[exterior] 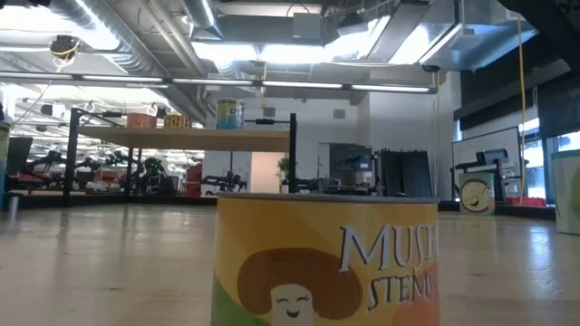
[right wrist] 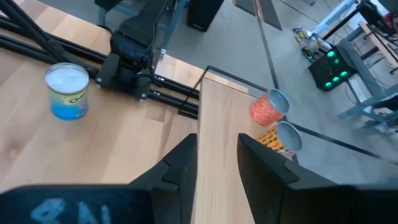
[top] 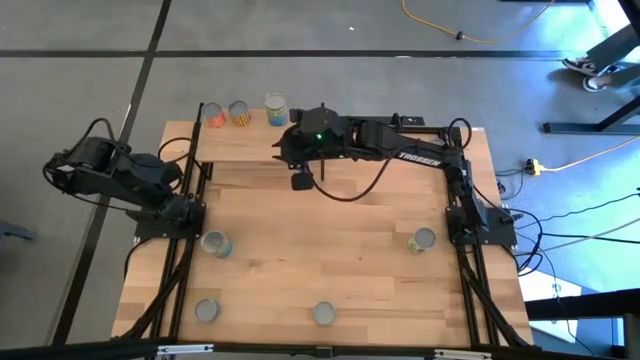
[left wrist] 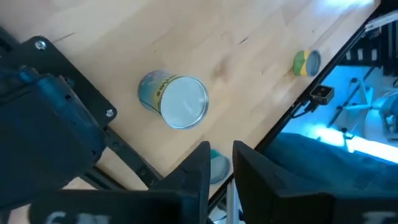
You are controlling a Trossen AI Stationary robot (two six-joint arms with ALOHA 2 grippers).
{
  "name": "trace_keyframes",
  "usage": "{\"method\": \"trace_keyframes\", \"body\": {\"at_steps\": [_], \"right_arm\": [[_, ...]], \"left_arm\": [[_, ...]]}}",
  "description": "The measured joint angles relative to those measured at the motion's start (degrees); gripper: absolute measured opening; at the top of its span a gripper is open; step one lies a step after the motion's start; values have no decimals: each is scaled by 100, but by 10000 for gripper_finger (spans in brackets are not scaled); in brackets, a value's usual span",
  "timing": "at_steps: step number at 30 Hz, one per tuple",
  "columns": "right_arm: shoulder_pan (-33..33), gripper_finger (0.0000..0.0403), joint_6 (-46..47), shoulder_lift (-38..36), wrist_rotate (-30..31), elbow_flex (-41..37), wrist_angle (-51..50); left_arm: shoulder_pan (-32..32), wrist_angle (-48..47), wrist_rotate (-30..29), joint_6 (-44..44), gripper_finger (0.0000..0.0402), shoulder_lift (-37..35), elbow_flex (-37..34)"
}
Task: Pick and place cans onto a shelf
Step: Put the canned cherries on the shelf
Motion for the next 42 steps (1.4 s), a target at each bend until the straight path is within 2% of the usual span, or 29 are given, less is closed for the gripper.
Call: {"method": "trace_keyframes", "body": {"at_steps": [7, 10, 14, 19, 29, 42], "right_arm": [[0, 115, 13, -192, 13, 5, -25], [0, 115, 20, -239, 13, 9, -28], [0, 115, 20, -260, 13, 9, -43], [0, 116, 20, -263, 15, 9, -43], [0, 116, 7, -263, 15, 9, -41], [0, 116, 2, -265, 15, 9, -41]], "left_arm": [[0, 265, -502, 1012, 68, 249, -472], [-2, 492, -401, 1537, 69, 302, -887], [-3, 981, 48, 2197, 69, 360, -1546], [-2, 1430, 116, 2572, 69, 435, -2146], [0, 1508, -459, 2839, 69, 478, -2260], [-2, 1512, -143, 2842, 69, 479, -2351]]}}
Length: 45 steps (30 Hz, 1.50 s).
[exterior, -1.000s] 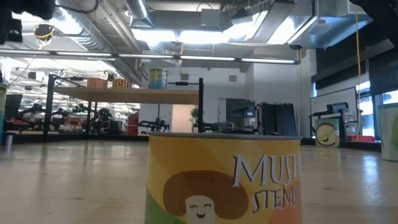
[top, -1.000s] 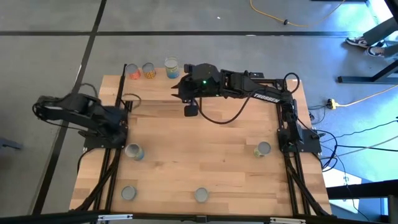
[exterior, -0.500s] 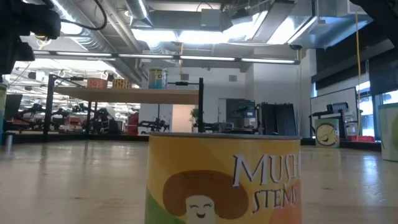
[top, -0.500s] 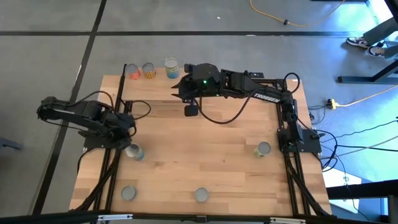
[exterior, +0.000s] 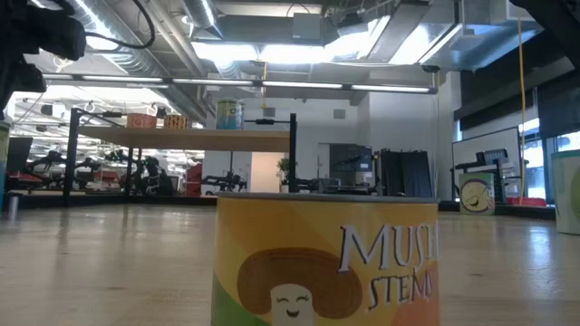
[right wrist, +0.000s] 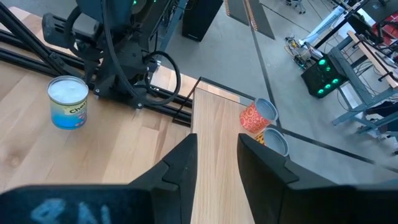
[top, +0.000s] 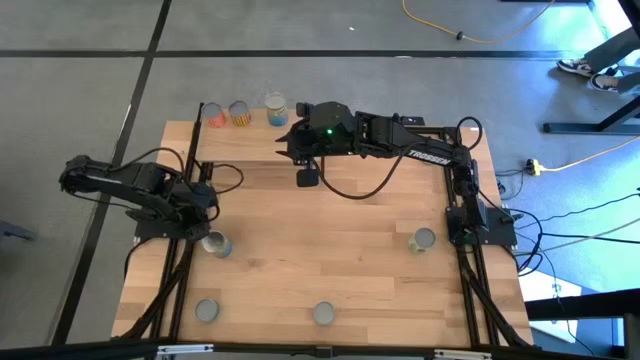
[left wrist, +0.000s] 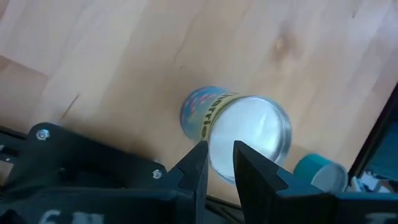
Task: Pick and place cans onto a shelf
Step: Put the canned cherries on the shelf
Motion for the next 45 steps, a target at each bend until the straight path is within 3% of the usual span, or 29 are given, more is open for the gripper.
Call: {"method": "trace_keyframes", "body": {"at_steps": [8, 23, 45], "right_arm": [[2, 116, -262, 0, 2, -2, 1], [2, 116, -280, 0, 2, -4, 2], [2, 116, -280, 0, 2, -9, 2]], "left_arm": [[2, 137, -21, -458, 69, 224, -78], [0, 250, 0, -114, 69, 1115, -80], [2, 245, -14, -125, 67, 1806, -56]]}}
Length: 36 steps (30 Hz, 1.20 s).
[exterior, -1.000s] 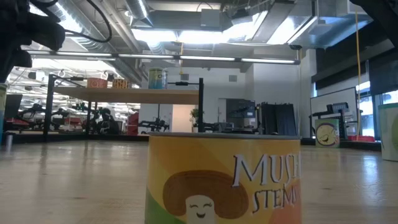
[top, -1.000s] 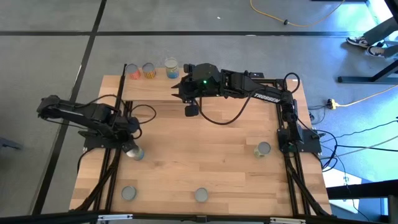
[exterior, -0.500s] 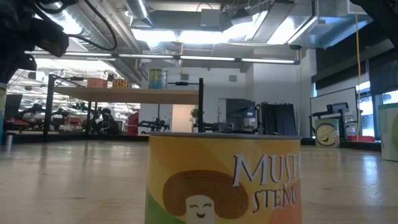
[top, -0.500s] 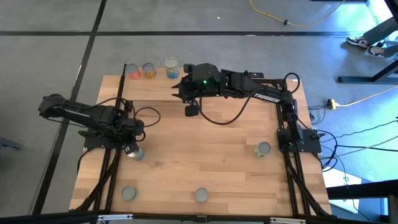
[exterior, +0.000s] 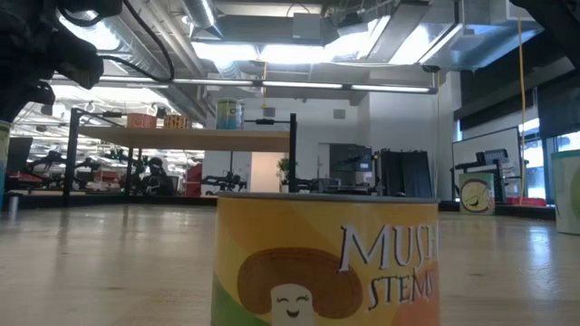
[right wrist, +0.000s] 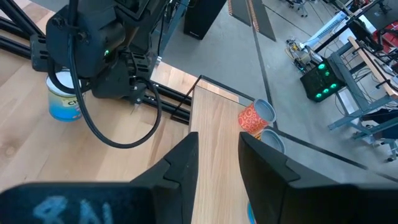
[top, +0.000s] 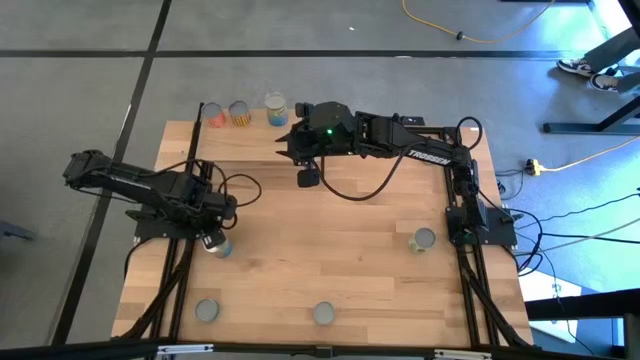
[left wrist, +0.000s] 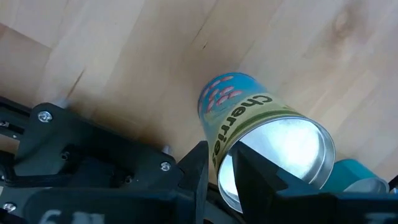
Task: Pick and place cans onto a shelf
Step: Put the canned cherries on the shelf
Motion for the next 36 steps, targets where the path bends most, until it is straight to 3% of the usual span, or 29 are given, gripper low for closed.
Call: {"method": "trace_keyframes", "body": {"at_steps": [9, 18, 36], "right_arm": [[0, 116, -2, 0, -2, 0, 0], [0, 116, -2, -2, 0, 0, 0], [-2, 116, 11, -471, -131, 4, -696]], "left_arm": [[-4, 17, 84, -19, 6, 63, -3], [-4, 185, 107, -177, 1, 73, 64], [8, 43, -100, -643, 0, 138, 1165]]}}
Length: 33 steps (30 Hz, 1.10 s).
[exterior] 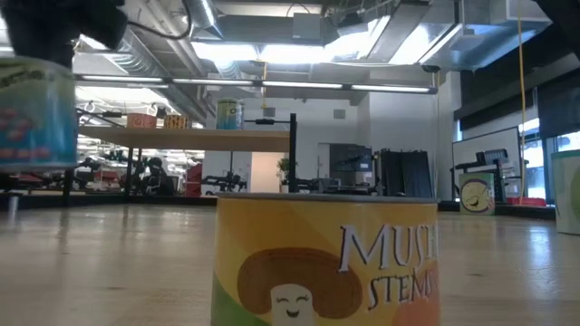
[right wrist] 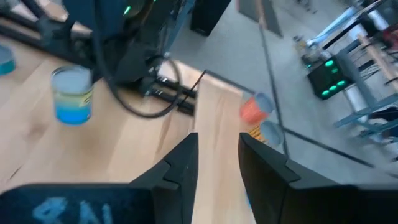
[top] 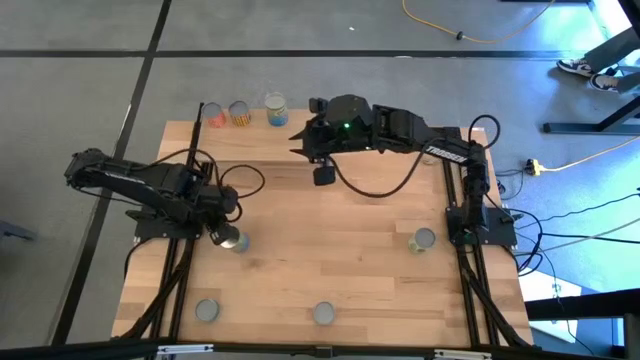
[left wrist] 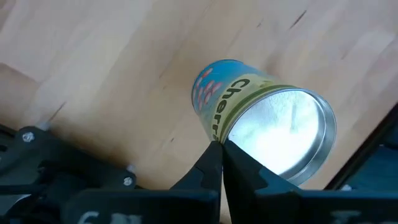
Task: Pick and place cans onto a shelf
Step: Put the canned cherries on the shelf
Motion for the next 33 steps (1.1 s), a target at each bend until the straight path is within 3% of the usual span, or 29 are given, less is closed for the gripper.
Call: {"method": "trace_keyframes", "body": {"at_steps": [9, 13, 16, 22, 33], "right_arm": [[-150, 116, 496, -100, -141, 2, -682], [-371, 116, 1057, -199, -822, 2, -910], [-506, 116, 1372, -321, -1126, 2, -1219], [-605, 116, 1372, -483, -1093, 2, -2057], [-603, 116, 1364, -838, -1082, 2, -2294]], "left_arm": [[97, -743, -567, 454, 0, 822, 1431], [349, -874, -639, 851, 0, 1185, 2111], [622, -968, -821, 1232, 0, 1391, 2635], [1318, -1442, -1307, 2026, 0, 1715, 3676], [2767, -1951, -1377, 3817, 0, 2859, 5456]]}}
